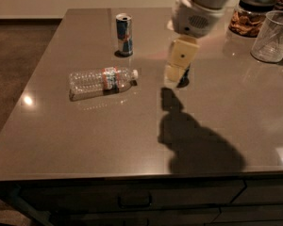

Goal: Pick water bottle

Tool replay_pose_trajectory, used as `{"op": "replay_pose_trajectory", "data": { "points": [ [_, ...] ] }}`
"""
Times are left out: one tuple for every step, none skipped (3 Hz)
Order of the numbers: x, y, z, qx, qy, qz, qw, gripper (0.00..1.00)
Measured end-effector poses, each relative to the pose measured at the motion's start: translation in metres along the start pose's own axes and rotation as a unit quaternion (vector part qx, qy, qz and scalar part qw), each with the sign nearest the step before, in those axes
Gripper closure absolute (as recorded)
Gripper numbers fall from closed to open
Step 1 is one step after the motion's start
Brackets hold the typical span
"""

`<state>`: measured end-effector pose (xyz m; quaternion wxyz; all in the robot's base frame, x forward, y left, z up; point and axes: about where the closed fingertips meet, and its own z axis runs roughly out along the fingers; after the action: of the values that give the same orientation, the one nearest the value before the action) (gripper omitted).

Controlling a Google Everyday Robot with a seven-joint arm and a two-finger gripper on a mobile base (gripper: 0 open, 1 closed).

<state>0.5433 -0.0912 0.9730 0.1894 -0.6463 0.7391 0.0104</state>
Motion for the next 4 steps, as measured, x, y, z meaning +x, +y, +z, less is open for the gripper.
{"op": "replay_pose_trajectory", "data": {
  "points": [
    [-0.048, -0.021, 0.029, -0.013, -0.005, -0.028, 0.9995, 0.0],
    [-0.075, -0.028, 0.051, -0.027, -0.006, -0.047, 0.9985, 0.0],
    [-0.099, -0.028, 0.077, -0.047, 0.001, -0.068, 0.9966, 0.0],
    [-0.118, -0.024, 0.106, -0.068, 0.016, -0.089, 0.9935, 0.0]
  ]
}}
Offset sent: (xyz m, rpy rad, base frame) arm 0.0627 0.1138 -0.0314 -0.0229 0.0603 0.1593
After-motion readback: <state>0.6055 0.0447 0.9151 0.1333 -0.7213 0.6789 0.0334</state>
